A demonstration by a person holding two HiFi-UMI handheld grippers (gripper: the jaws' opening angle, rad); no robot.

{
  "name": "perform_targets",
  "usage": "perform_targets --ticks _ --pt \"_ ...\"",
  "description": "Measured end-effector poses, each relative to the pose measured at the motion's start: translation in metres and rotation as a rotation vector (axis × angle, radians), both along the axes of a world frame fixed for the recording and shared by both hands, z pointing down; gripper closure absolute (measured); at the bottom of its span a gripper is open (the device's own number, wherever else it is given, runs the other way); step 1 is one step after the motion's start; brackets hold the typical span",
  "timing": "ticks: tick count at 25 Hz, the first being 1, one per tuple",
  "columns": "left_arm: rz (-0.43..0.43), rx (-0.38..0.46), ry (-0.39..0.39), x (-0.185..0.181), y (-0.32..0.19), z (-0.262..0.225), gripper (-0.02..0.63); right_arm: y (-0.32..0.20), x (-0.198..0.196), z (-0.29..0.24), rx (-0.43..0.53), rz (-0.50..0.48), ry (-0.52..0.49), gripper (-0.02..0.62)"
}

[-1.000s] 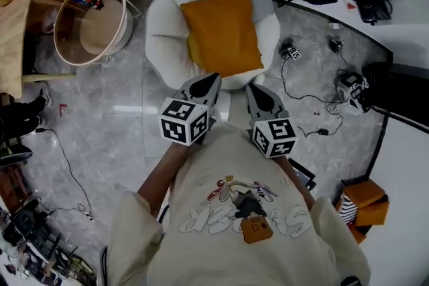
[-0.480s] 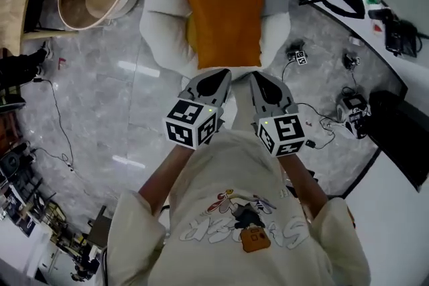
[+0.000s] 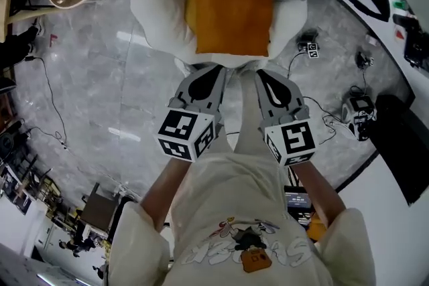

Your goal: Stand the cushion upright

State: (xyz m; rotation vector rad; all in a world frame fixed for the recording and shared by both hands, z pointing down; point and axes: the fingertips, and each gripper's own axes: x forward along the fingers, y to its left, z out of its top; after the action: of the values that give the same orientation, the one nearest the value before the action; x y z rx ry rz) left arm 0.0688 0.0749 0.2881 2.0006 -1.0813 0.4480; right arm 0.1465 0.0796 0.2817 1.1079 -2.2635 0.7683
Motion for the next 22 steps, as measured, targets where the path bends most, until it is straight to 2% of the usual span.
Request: perform_targets --ticks 6,11,18,22 --pt "0.03 0.018 -0.024 -0.008 -0.021 0.041 0.6 -0.016 -0.011 0.047 -0.014 -0.006 0.05 0.575" --pt "0.022 0.025 -0.037 -0.016 -0.039 0.074 0.6 -0.039 -0.013 0.082 -0.029 0.012 0.062 0.575" --pt "-0.057 -0.008 -0.032 -0.037 -0.053 0.137 0.6 -0.053 -0.017 0.139 -0.067 -0.011 0.076 0.574" --pt "-0.07 -0.016 -0.039 -0.039 -0.056 0.165 0.6 -0.059 -0.022 0.165 -0.071 -0.046 0.08 0.574"
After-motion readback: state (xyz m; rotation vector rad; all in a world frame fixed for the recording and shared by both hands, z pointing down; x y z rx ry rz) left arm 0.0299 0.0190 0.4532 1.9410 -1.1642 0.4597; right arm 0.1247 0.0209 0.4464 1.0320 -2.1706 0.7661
